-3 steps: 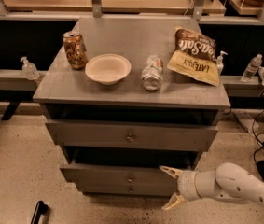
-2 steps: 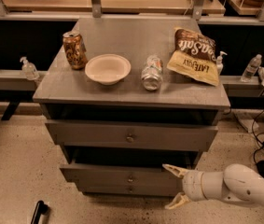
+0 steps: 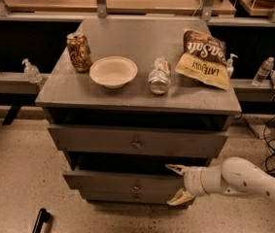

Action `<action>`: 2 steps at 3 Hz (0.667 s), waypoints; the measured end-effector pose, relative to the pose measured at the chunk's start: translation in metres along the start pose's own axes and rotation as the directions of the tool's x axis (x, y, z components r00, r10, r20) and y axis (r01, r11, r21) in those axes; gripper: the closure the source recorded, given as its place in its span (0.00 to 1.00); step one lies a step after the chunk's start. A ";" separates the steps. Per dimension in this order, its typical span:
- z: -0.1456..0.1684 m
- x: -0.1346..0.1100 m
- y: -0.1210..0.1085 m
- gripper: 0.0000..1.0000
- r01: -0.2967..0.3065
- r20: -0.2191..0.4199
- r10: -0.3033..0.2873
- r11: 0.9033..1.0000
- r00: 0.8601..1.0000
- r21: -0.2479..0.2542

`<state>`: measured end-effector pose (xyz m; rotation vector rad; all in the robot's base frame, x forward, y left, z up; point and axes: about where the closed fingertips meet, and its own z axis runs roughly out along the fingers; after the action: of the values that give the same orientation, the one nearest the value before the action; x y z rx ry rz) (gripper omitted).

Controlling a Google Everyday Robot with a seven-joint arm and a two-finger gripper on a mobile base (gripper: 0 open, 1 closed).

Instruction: Open middle drawer

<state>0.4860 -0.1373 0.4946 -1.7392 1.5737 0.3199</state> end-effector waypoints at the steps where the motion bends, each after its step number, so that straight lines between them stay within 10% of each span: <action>1: 0.020 0.010 -0.018 0.49 -0.035 -0.042 0.034 0.999 0.999 -0.017; 2: 0.029 0.016 -0.024 0.72 -0.054 -0.057 0.053 0.998 0.997 -0.020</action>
Offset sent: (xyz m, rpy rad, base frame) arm 0.0478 0.0044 -0.0274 -0.0553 0.0689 -0.0683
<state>0.5205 -0.1309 0.4739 -1.7384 1.6649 0.3173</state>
